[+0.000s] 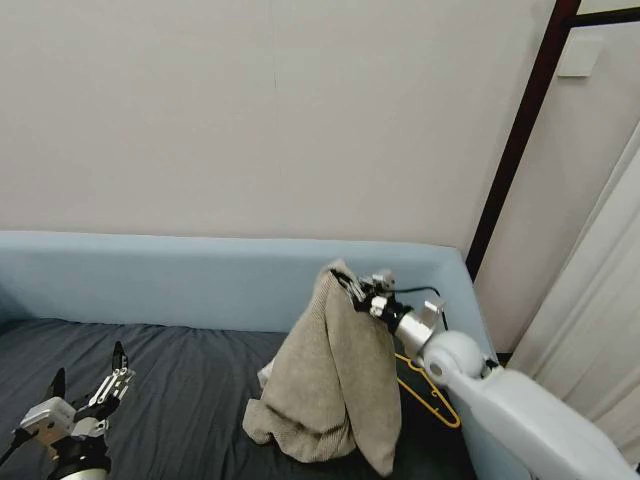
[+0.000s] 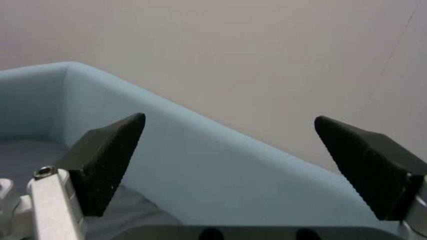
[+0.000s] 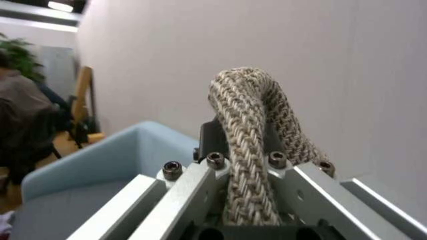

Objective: Pick up the clothes from the sofa and hang them on the clothes hanger.

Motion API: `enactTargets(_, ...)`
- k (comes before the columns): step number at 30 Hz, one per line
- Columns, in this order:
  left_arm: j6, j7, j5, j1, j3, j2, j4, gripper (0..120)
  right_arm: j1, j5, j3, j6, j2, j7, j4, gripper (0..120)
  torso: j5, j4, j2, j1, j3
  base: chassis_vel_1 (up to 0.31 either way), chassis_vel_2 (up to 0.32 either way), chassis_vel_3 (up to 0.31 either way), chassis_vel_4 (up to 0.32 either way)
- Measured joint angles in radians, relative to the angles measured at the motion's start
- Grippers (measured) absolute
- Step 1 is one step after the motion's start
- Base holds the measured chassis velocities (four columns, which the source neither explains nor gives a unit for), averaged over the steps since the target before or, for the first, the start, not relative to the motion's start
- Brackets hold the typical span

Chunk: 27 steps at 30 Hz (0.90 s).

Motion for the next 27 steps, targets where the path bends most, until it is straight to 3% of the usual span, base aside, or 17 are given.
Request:
enactTargets(8, 0.005, 0.0, -0.02, -0.006, -0.022, 0.002, -0.005, 100, 0.301, 0.086, -0.15, 0.036, 0.129, 0.013, -0.025, 0, -0.0003, 0.0002, 0.0, 0.0, 0.0, 0.0, 0.0, 0.0, 0.0)
enactTargets(11, 0.005, 0.0, -0.024, -0.006, -0.027, 0.003, -0.005, 100, 0.363, 0.12, -0.13, 0.043, 0.187, 0.046, -0.004, 0, -0.0005, 0.0007, 0.0, 0.0, 0.0, 0.0, 0.0, 0.0, 0.0)
enactTargets(15, 0.005, 0.0, -0.028, -0.007, -0.032, 0.004, -0.001, 100, 0.368, 0.171, -0.102, 0.043, 0.195, 0.095, 0.061, 0, -0.0005, 0.0008, 0.0, 0.0, 0.0, 0.0, 0.0, 0.0, 0.0)
enactTargets(18, 0.005, 0.0, -0.03, -0.013, -0.025, 0.003, 0.002, 100, 0.251, 0.155, -0.109, 0.036, 0.109, 0.104, 0.104, 0, 0.0001, 0.0001, 0.0, 0.0, 0.0, 0.0, 0.0, 0.0, 0.0)
enactTargets(22, 0.006, 0.002, -0.023, -0.021, -0.005, -0.001, 0.004, 100, -0.022, -0.03, -0.116, 0.052, -0.033, -0.005, 0.017, 0, 0.0009, -0.0005, 0.0, 0.0, 0.0, 0.0, 0.0, 0.0, 0.0)
enactTargets(23, 0.006, 0.002, -0.023, -0.021, -0.005, -0.001, 0.004, 100, -0.022, -0.03, -0.116, 0.052, -0.033, -0.005, 0.017, 0, 0.0009, -0.0005, 0.0, 0.0, 0.0, 0.0, 0.0, 0.0, 0.0)
enactTargets(27, 0.01, 0.004, -0.014, -0.027, 0.008, -0.002, 0.007, 100, -0.263, -0.223, -0.048, 0.115, -0.077, -0.162, -0.16, 0, 0.0005, -0.0006, 0.0, 0.0, 0.0, 0.0, 0.0, 0.0, 0.0)
